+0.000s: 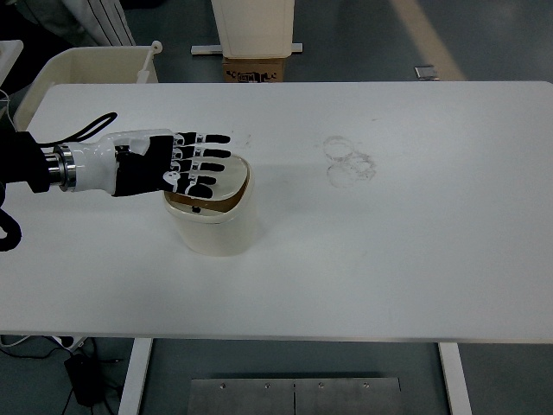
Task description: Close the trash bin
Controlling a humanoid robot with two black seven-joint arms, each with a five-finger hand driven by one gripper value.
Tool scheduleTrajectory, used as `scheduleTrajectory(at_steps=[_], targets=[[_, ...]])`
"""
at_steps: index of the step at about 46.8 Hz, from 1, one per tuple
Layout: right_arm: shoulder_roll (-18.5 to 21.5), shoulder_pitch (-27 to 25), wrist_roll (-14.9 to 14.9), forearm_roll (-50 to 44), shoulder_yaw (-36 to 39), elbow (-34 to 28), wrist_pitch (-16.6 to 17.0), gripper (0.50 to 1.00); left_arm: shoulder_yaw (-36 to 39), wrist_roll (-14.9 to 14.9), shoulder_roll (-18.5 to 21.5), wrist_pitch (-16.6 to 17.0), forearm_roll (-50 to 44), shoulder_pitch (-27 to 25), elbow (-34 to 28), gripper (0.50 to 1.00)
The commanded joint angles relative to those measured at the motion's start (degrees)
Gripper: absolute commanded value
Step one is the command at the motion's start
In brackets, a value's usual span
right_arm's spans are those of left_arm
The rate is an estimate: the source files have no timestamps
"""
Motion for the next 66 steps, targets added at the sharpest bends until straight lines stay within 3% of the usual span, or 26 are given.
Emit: scheduleTrajectory(at_steps=[1, 66], targets=[[0.00, 0.09, 0.01, 0.01, 0.00, 0.00, 0.00, 0.991, 1.05, -0.01, 0.51, -0.09, -0.04, 0.01, -0.15, 1.000], [0.00, 0.18, -1.22, -0.08, 0.00, 0.00, 0.00, 0.991, 2.46, -0.01, 4.64, -1.32, -0.04, 1.42, -2.17, 1.000]])
